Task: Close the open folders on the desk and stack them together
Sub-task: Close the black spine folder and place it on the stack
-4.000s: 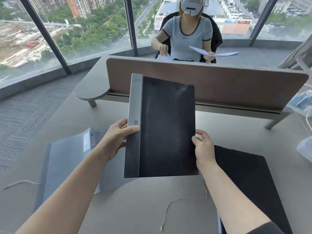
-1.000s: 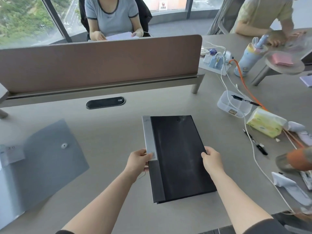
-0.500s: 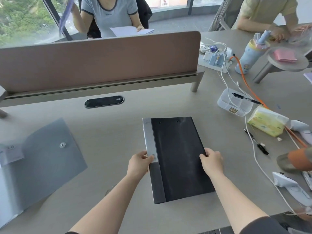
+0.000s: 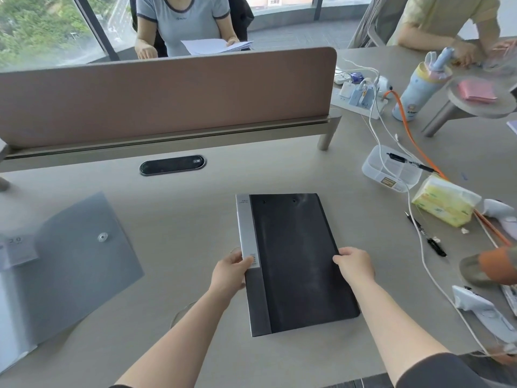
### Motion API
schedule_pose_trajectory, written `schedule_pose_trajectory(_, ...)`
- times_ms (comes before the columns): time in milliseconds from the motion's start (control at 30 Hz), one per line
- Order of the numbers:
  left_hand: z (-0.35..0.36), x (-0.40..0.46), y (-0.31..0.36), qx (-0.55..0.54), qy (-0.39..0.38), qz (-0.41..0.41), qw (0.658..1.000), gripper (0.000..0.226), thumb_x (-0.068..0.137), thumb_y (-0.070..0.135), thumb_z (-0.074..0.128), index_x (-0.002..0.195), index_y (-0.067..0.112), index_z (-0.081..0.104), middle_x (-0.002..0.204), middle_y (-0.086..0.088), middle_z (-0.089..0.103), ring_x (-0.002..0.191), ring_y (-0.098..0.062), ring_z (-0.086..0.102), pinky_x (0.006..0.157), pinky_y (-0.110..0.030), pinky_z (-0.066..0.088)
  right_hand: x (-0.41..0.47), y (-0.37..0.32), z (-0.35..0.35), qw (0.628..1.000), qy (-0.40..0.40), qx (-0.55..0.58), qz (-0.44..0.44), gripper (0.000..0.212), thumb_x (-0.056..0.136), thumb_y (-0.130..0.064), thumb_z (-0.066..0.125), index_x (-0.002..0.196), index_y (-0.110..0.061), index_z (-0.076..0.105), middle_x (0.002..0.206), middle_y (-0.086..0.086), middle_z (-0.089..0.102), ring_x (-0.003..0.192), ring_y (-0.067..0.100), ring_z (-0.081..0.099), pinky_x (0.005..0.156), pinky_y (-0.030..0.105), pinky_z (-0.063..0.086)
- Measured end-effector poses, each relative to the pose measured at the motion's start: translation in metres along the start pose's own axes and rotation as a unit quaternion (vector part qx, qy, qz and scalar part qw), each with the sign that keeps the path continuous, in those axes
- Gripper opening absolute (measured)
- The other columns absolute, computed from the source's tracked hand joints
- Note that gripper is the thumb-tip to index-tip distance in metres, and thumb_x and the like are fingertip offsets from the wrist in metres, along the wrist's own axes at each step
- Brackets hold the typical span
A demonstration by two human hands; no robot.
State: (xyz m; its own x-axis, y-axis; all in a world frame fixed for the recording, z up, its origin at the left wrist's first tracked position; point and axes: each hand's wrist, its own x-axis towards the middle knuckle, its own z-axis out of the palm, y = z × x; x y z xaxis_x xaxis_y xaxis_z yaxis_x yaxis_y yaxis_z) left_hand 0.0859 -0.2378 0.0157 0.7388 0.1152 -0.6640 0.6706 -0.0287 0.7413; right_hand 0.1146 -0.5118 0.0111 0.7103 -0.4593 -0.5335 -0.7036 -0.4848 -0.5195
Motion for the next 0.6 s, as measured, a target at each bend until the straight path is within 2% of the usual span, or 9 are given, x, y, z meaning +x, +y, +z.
schedule_pose_trajectory(67,-0.002,-0.001,0.000,-0.020,0.006,-0.001,1.000,0.018,0.094,0.022,0.061,0.104,0.033,0.072,0.097,0.007,0.076,0.086,-0.015,0.071,0.073,-0.031,0.061,0.000,0.000,0.002,1.000,-0.001,0.024,0.008,0.032,0.085,-0.008,0.064,0.115,-0.011,0.071,0.113,0.008,0.072,0.089,0.025,0.059,0.077,0.029,0.042)
schedule_pose_trajectory(133,-0.008,-0.001,0.000,-0.030,0.015,-0.007,0.999,0.018,0.094,0.022,0.062,0.107,0.029,0.072,0.097,0.006,0.076,0.085,-0.014,0.071,0.074,-0.031,0.061,-0.002,-0.003,0.007,0.999,-0.003,0.039,0.006,0.029,0.084,-0.005,0.063,0.110,-0.012,0.072,0.109,0.009,0.073,0.086,0.026,0.060,0.077,0.030,0.045)
schedule_pose_trajectory(267,-0.034,0.003,-0.003,-0.025,0.038,-0.012,0.999,0.022,0.094,0.023,0.063,0.114,0.021,0.070,0.102,0.002,0.076,0.083,-0.012,0.072,0.061,-0.022,0.057,-0.016,-0.017,0.028,0.999,-0.017,0.029,-0.028,0.024,0.083,0.000,0.061,0.102,-0.008,0.074,0.103,0.014,0.074,0.099,0.035,0.067,0.085,0.038,0.051)
schedule_pose_trajectory(367,-0.063,0.004,-0.006,-0.013,0.059,-0.018,0.998,0.022,0.094,0.025,0.063,0.114,0.020,0.070,0.100,0.000,0.076,0.082,-0.013,0.071,0.059,-0.022,0.055,-0.027,-0.030,0.050,0.998,-0.038,0.019,-0.053,0.022,0.082,0.001,0.060,0.098,-0.005,0.074,0.105,0.019,0.073,0.102,0.039,0.066,0.089,0.044,0.052)
schedule_pose_trajectory(467,-0.093,0.003,-0.008,-0.008,0.078,-0.027,0.997,0.021,0.095,0.027,0.062,0.111,0.017,0.070,0.098,-0.002,0.075,0.081,-0.015,0.069,0.059,-0.023,0.053,-0.036,-0.043,0.074,0.994,-0.070,-0.009,-0.083,0.022,0.080,-0.002,0.059,0.083,-0.020,0.073,0.092,0.010,0.076,0.090,0.033,0.069,0.078,0.038,0.054)
schedule_pose_trajectory(600,-0.128,0.004,-0.014,-0.001,0.096,-0.033,0.995,0.020,0.095,0.028,0.062,0.110,0.019,0.071,0.094,0.001,0.073,0.081,-0.014,0.067,0.064,-0.025,0.053,-0.049,-0.059,0.099,0.989,-0.093,-0.040,-0.109,0.024,0.081,-0.006,0.059,0.093,-0.018,0.076,0.088,0.001,0.075,0.083,0.026,0.067,0.067,0.031,0.048)
